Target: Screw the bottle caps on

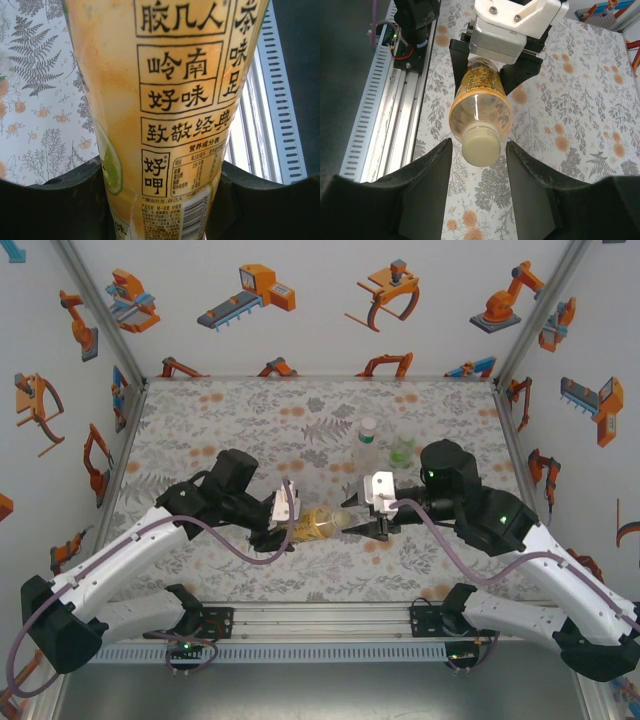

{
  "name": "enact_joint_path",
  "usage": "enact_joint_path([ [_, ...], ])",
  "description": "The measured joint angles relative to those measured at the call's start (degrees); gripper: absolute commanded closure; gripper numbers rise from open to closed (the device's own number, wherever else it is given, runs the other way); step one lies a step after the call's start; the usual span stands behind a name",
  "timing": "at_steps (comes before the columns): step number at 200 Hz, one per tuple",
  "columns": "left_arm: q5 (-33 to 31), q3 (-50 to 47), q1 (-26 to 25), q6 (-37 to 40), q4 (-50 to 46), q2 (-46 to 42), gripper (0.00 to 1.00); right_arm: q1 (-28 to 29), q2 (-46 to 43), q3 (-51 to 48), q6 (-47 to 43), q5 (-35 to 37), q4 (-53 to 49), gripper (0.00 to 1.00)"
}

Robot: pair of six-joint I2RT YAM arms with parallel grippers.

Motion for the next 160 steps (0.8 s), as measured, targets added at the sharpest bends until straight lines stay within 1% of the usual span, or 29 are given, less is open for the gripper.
enact_joint_path([
  [21, 0.37, 0.0, 0.0, 0.22, -0.02, -0.04, 1.0, 0.0, 0.0, 0.0, -0.22, 0.0, 0.0, 0.54],
  [98, 1.01, 0.0, 0.0, 0.39, -0.04, -0.13, 1.0, 0.0, 0.52, -0.24, -0.26, 0.07, 0.04, 0.62],
  [118, 0.96, 0.0, 0.0, 0.39, -0.04, -0.13, 1.0, 0.04, 0.63, -0.26, -0.24, 0.02, 0.02, 0.67],
  [141, 0.96, 0.0, 0.0, 0.39, -0.22, -0.22, 1.0, 0.04, 0.63, -0.26, -0.2, 0.02, 0.04, 0.76],
  [160, 0.79, 0.0, 0.0, 0.39, -0.33, -0.55, 1.0, 0.07, 0.61, -0.42, 0.55, 0.0, 0.61, 0.82],
])
